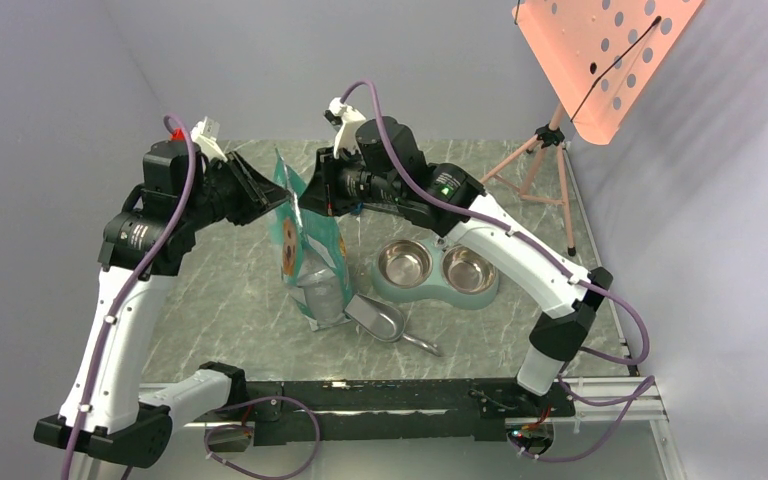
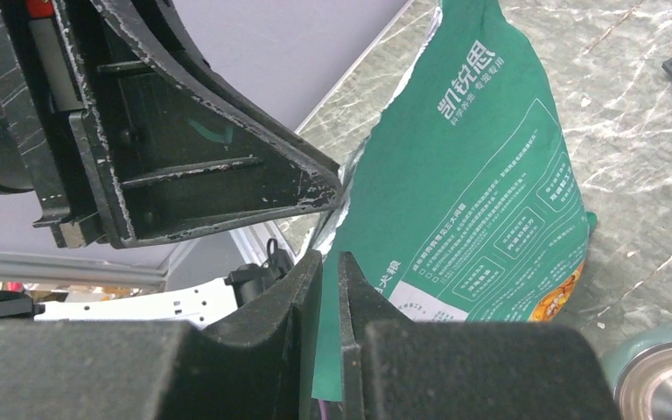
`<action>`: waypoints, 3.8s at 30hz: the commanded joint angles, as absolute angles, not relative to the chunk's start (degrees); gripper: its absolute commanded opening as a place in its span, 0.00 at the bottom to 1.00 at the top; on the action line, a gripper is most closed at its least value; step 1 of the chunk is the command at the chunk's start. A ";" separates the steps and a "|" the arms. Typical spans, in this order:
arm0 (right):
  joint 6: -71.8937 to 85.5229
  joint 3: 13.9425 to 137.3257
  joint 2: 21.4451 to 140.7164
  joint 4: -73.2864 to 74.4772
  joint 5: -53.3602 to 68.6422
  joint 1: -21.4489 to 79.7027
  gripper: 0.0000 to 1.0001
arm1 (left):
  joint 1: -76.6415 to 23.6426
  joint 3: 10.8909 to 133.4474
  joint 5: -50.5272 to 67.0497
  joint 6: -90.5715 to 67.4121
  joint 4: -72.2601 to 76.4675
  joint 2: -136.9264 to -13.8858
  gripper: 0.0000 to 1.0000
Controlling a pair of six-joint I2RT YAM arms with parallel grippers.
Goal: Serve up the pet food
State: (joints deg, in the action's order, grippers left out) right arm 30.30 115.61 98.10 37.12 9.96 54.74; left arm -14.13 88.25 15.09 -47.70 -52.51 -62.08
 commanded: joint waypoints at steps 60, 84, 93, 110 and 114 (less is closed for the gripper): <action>23.12 119.69 99.14 37.58 -2.82 59.88 0.00 | -14.50 83.85 10.23 -51.55 -47.42 -57.84 0.50; 22.55 119.69 99.01 37.47 -2.62 59.50 0.00 | -16.96 83.38 8.41 -45.69 -50.42 -60.44 0.52; 21.72 121.77 100.12 41.99 -11.66 60.43 0.00 | -16.96 83.48 7.21 -41.98 -52.28 -61.63 0.23; 19.36 123.61 100.65 42.98 -15.60 62.84 0.00 | -16.96 81.24 9.34 -45.84 -48.58 -58.39 0.46; 19.59 121.82 99.42 42.42 -14.24 62.84 0.00 | -16.87 81.22 9.86 -47.89 -47.56 -57.81 0.44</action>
